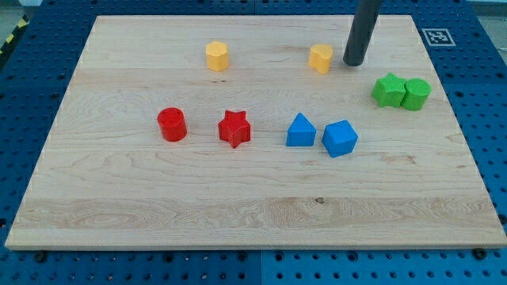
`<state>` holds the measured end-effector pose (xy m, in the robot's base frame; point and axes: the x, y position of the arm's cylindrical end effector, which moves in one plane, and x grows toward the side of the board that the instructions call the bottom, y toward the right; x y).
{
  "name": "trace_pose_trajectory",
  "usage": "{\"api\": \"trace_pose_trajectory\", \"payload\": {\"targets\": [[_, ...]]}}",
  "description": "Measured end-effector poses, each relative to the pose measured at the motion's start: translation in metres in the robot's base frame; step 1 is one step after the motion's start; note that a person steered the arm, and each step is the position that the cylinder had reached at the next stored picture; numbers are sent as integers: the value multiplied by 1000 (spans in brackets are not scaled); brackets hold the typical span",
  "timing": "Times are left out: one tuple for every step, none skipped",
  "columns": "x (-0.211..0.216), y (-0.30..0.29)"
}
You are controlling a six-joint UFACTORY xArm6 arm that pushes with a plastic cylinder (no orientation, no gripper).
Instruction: Move the heart above the triangle
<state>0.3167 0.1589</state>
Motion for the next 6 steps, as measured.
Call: {"api": "trace_pose_trajectory", "payload": {"targets": [[0, -13], [0, -25], [0, -42], [0, -39], [0, 13], [2, 53]]}}
